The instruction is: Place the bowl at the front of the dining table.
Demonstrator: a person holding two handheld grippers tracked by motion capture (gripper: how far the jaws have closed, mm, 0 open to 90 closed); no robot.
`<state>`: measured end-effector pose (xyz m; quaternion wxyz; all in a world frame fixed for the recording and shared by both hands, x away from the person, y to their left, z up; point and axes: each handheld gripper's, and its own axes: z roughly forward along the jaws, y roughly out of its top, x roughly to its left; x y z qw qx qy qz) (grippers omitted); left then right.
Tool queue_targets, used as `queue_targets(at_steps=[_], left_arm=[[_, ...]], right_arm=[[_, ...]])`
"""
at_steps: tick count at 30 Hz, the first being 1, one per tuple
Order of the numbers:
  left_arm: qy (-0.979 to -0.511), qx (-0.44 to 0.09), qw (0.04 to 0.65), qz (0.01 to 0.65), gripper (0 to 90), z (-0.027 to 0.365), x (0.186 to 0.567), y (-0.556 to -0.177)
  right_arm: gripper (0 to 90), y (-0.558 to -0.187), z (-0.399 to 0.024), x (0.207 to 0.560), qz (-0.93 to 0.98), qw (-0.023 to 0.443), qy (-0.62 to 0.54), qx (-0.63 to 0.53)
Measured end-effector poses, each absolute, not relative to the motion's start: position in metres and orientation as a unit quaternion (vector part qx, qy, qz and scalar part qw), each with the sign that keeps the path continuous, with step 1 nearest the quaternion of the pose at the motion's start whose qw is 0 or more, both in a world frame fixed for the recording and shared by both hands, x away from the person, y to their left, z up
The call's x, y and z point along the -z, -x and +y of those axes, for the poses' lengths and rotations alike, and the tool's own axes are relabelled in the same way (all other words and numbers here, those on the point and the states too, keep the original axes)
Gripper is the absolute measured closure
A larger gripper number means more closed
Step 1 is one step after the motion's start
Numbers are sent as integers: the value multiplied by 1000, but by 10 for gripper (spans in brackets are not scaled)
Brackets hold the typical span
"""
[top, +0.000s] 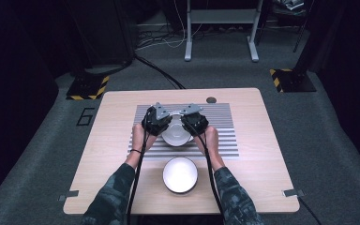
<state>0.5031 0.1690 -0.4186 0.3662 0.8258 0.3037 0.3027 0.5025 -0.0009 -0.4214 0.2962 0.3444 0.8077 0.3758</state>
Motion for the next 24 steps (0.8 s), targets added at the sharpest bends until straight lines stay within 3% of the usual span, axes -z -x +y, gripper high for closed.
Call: queue_targets(at_steps=[24], left_arm=[[-838,-293,333,318,794,154,442,-536]], right_arm=[[781,-532,-2,448,800,278,-396,-355]])
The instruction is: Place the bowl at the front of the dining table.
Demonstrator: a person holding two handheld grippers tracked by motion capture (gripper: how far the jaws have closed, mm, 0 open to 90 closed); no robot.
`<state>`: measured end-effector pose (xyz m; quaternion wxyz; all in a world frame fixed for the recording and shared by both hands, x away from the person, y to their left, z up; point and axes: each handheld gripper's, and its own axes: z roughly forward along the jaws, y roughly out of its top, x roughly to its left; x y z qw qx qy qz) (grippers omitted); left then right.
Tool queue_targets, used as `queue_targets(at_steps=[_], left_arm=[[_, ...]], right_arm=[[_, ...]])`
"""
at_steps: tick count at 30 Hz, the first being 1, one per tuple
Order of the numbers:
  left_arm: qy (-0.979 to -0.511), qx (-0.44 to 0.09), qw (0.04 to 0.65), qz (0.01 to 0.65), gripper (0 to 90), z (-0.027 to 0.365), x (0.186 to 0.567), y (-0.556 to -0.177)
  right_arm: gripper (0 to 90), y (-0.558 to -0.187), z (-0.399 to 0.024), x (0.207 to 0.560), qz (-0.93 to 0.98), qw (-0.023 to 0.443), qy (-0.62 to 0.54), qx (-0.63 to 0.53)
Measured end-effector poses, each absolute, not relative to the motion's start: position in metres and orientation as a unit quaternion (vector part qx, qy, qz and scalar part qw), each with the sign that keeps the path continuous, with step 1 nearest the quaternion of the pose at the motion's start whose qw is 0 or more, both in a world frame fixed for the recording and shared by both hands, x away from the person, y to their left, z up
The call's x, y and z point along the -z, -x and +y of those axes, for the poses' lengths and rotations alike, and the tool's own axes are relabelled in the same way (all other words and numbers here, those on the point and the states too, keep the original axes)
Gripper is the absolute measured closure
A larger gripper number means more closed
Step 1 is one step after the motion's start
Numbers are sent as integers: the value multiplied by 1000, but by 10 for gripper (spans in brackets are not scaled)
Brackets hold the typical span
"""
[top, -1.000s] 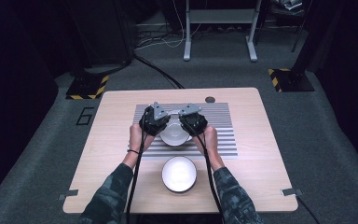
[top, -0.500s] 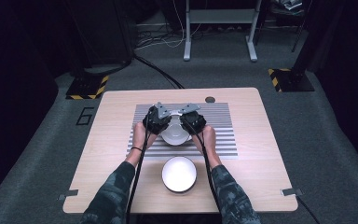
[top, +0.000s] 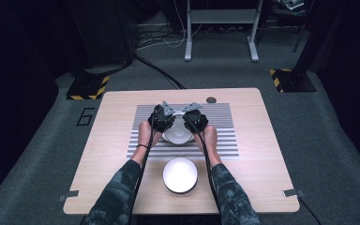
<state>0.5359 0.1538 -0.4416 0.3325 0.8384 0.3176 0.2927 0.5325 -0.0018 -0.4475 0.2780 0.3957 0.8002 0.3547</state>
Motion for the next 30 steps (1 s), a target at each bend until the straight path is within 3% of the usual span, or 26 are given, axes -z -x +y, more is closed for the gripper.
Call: queue_targets(at_steps=[30], left_arm=[[-821,-262,333,383,785,156,451,-554]], right_arm=[[788,-550,-1,457,790,266,-430,-347]])
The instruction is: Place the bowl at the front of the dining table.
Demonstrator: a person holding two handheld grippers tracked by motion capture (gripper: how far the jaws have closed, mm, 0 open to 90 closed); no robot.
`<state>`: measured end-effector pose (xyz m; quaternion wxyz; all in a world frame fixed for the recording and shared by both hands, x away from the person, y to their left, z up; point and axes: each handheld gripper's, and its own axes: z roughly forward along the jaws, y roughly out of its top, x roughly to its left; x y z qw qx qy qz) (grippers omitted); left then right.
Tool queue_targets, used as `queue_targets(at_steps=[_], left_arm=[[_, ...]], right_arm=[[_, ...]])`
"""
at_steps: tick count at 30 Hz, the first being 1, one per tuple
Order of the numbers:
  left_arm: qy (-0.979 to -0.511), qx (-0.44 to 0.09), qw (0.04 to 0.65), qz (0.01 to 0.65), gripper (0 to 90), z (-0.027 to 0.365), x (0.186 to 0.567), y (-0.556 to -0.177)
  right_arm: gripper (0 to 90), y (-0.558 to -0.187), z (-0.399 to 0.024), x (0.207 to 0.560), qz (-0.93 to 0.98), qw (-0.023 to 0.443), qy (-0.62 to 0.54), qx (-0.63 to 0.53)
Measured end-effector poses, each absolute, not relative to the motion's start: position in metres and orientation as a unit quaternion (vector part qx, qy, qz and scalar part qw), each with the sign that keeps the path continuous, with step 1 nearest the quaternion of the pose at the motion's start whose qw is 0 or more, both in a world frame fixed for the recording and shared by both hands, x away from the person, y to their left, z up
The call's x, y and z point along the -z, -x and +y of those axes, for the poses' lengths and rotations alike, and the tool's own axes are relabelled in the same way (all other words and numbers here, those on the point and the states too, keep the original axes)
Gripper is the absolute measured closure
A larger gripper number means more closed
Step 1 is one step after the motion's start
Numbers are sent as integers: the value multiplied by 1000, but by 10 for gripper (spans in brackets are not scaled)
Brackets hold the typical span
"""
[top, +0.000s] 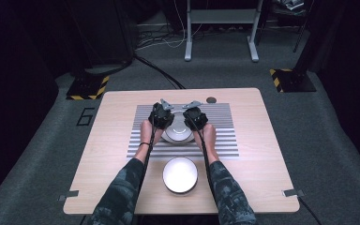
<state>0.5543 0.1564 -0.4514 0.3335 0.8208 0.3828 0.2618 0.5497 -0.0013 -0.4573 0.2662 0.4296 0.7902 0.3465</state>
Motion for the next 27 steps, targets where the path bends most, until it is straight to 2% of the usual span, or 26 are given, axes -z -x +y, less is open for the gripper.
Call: queue_targets(at_steps=[14,27], left_arm=[[-815,-270,327,395,770,153,457,-562],[-805,-260,335,415,771,155,462,-572]], right_arm=[[786,-556,-1,462,780,270,-445,-348],[766,-572,-2,469,770,234,-483,-344]])
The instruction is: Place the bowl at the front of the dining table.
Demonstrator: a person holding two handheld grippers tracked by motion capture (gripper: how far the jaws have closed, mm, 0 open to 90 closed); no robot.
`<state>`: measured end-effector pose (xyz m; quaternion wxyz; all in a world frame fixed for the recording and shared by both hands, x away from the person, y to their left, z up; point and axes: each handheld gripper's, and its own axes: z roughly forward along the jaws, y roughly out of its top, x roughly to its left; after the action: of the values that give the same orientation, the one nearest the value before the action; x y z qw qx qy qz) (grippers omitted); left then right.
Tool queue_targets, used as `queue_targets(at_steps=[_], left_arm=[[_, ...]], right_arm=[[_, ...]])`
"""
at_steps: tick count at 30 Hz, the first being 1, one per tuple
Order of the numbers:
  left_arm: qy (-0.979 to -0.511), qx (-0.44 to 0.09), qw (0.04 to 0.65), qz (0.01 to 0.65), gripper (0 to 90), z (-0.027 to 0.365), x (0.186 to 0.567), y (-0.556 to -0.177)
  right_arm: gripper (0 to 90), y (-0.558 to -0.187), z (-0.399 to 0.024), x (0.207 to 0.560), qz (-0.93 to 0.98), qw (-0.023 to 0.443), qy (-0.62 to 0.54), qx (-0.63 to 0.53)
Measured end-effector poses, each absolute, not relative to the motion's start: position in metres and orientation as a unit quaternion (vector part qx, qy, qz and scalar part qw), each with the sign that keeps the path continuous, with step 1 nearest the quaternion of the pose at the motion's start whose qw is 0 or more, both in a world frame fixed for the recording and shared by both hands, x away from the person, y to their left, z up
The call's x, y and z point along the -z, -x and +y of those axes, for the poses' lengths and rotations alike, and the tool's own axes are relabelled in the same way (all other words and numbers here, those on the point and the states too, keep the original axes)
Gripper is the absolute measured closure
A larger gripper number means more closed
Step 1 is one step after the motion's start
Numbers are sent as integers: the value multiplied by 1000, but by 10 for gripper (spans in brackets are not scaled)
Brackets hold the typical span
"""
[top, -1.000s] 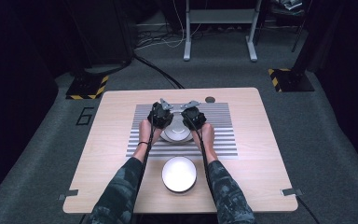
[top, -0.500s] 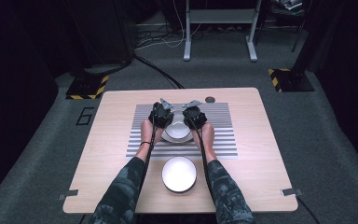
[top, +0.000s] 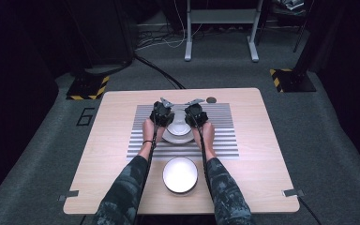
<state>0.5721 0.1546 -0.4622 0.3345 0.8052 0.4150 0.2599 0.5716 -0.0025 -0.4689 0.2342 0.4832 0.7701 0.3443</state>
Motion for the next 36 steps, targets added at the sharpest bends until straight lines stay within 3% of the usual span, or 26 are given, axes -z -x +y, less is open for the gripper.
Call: queue_targets(at_steps=[18,31,36], left_arm=[[-794,-216,342,454,770,158,468,-581],[-790,-213,343,462,792,164,464,-581],[-791,-199,342,466,710,167,463,-582]], right_arm=[[765,-585,-13,474,762,167,-512,-360],[754,-584,-13,473,765,177,-512,-348],[688,-583,-14,472,763,178,-516,-347]])
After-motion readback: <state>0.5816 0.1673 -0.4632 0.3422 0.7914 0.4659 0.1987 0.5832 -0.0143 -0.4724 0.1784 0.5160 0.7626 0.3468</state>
